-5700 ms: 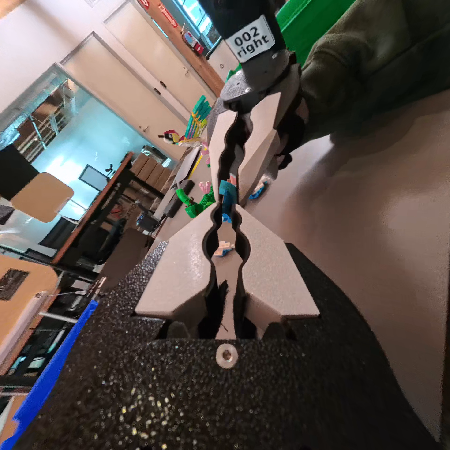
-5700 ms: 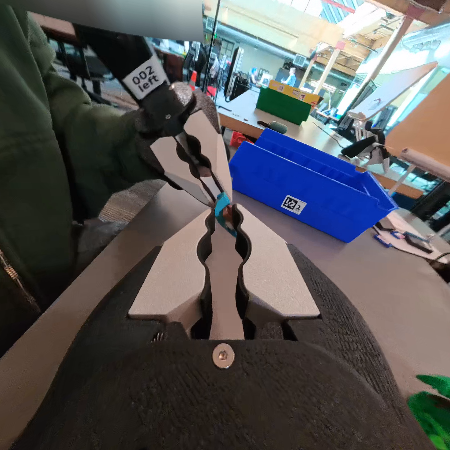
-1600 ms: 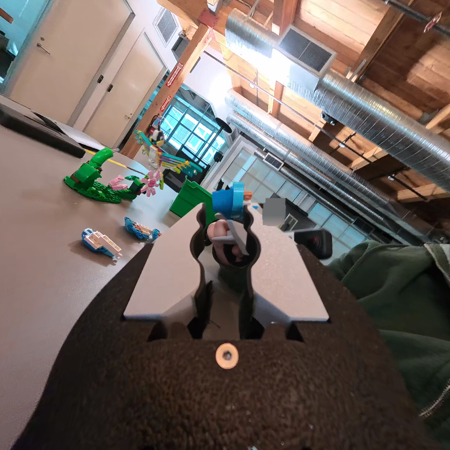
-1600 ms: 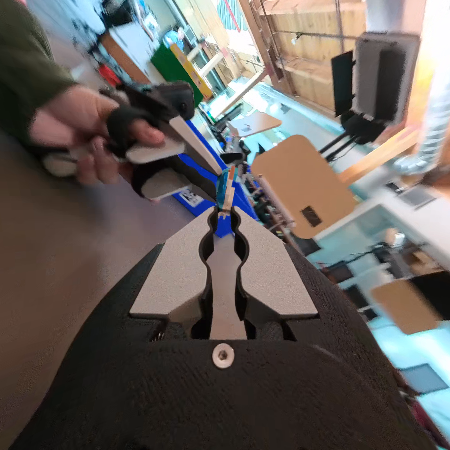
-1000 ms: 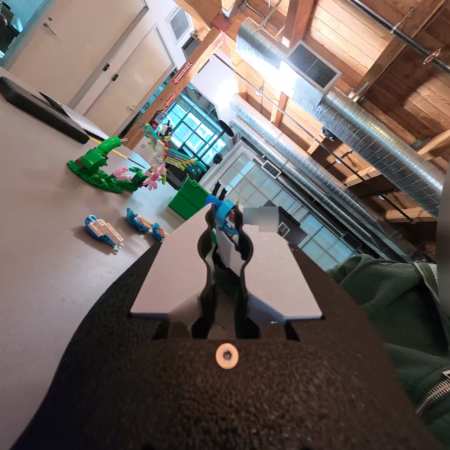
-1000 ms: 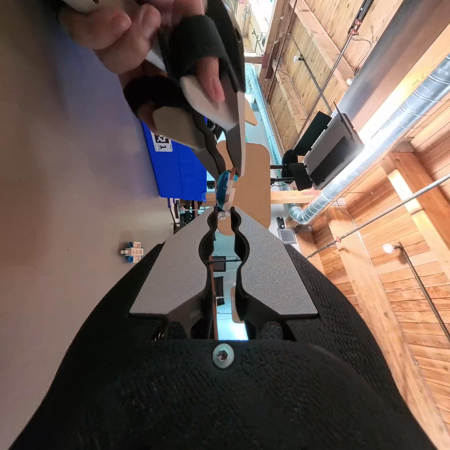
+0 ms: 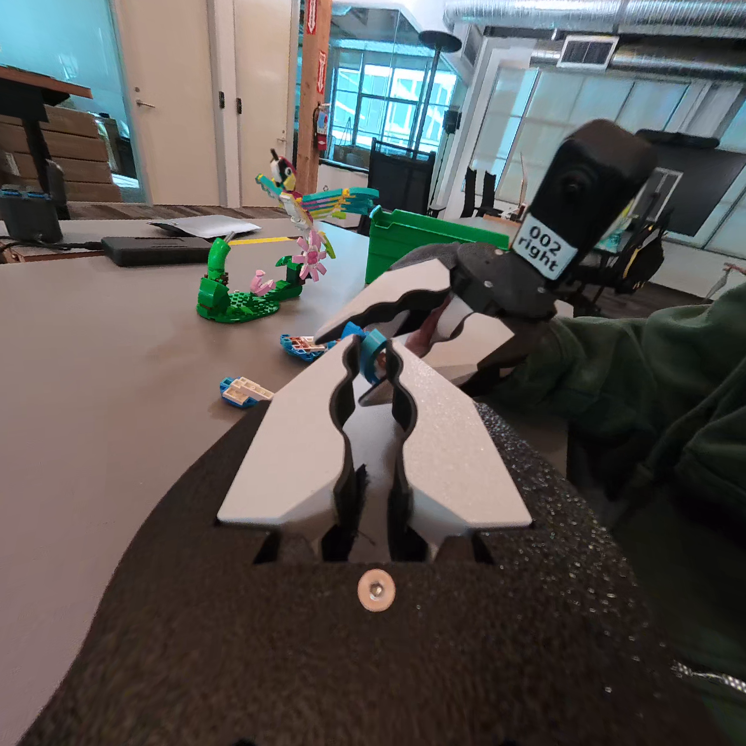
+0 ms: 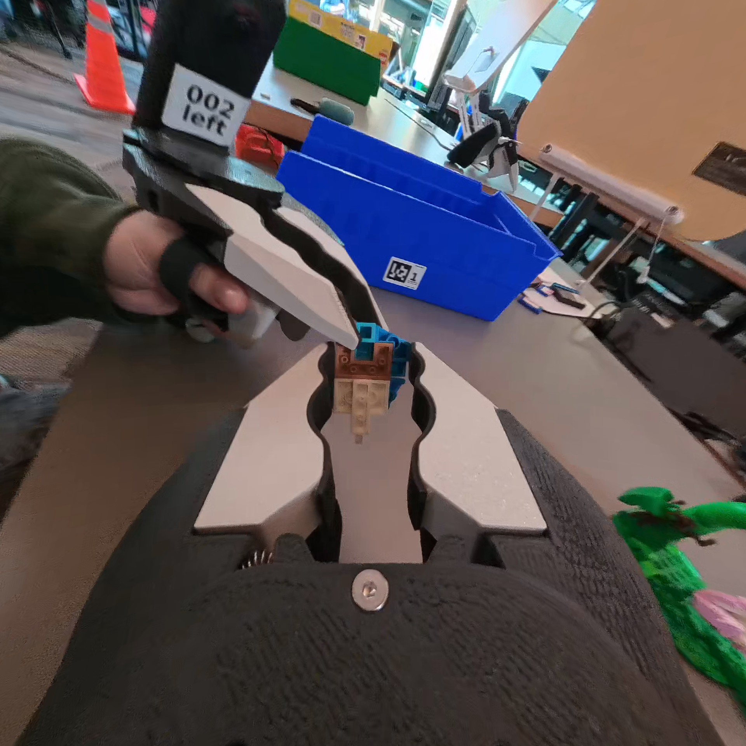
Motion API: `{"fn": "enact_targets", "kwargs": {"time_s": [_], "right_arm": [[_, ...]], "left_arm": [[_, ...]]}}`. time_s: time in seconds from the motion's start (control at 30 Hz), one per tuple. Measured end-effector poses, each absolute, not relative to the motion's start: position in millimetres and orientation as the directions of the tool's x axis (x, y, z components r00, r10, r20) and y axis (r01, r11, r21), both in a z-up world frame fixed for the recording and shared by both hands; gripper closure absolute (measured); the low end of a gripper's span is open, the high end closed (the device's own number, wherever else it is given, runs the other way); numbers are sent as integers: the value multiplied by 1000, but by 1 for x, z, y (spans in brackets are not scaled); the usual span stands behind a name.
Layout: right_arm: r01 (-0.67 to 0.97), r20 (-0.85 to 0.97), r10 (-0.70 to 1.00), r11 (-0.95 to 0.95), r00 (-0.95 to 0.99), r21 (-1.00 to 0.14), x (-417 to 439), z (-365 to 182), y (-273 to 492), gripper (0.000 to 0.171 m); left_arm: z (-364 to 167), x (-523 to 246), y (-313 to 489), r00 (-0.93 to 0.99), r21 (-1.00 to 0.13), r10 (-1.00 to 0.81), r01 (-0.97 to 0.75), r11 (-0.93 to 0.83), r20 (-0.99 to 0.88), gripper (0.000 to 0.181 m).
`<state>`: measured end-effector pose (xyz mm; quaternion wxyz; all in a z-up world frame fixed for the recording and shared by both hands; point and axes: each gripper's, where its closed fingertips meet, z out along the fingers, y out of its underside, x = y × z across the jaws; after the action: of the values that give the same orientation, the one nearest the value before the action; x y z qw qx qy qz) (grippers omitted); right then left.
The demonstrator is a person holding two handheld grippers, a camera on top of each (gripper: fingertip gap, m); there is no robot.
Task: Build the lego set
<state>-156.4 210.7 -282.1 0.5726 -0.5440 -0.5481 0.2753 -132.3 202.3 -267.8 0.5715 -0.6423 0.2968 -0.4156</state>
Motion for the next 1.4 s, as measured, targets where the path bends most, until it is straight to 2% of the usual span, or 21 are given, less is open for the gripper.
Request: {"fn": "enact_targets", "kwargs": {"time_s": [0.13, 0.23, 0.37, 0.57, 0.73, 1.0, 1.1, 1.13, 1.23, 1.37, 1.4], "right_arm": [[376, 486, 836, 378, 253, -846, -155, -288, 216, 138], [505, 699, 673, 529, 240, -682, -151, -292, 224, 137], [572, 833, 521, 633, 186, -523, -152, -292, 223, 138], [570, 896, 419, 705, 146, -423, -152, -292, 217, 139], [464, 854, 494, 725, 164, -508, -150, -286, 208, 140], [125, 632, 767, 620, 110, -775, -148, -262, 176, 140], [101, 524, 847, 516, 85, -850, -148, -265, 179, 140], [111, 507, 857, 497, 95, -861, -147, -266, 182, 146], [197, 475, 868, 445, 144, -874, -146, -273, 198, 139], [329, 303, 949, 259, 90, -908, -148, -304, 205, 130], [310, 278, 957, 241, 81, -920, -149, -303, 202, 141]], "left_arm": [[-273, -132, 205, 503, -979, -841, 62, -193, 198, 172], [-281, -130, 206, 506, -969, -832, 32, -245, 227, 155], [-287, -133, 210, 521, -951, -808, 31, -306, 277, 170], [-293, -137, 208, 515, -945, -812, -11, -327, 275, 176], [-288, -134, 203, 426, -910, -812, 73, -409, 399, 176], [-273, -127, 181, 115, -786, -780, 173, -594, 615, 176], [-278, -126, 185, 172, -797, -778, 155, -584, 604, 176], [-286, -129, 193, 271, -825, -781, 130, -550, 563, 176], [-296, -145, 211, 536, -936, -798, -44, -350, 274, 176], [-291, -144, 205, 539, -960, -834, -277, -43, -118, 176], [-292, -142, 201, 519, -948, -835, -319, 9, -183, 176]]}}
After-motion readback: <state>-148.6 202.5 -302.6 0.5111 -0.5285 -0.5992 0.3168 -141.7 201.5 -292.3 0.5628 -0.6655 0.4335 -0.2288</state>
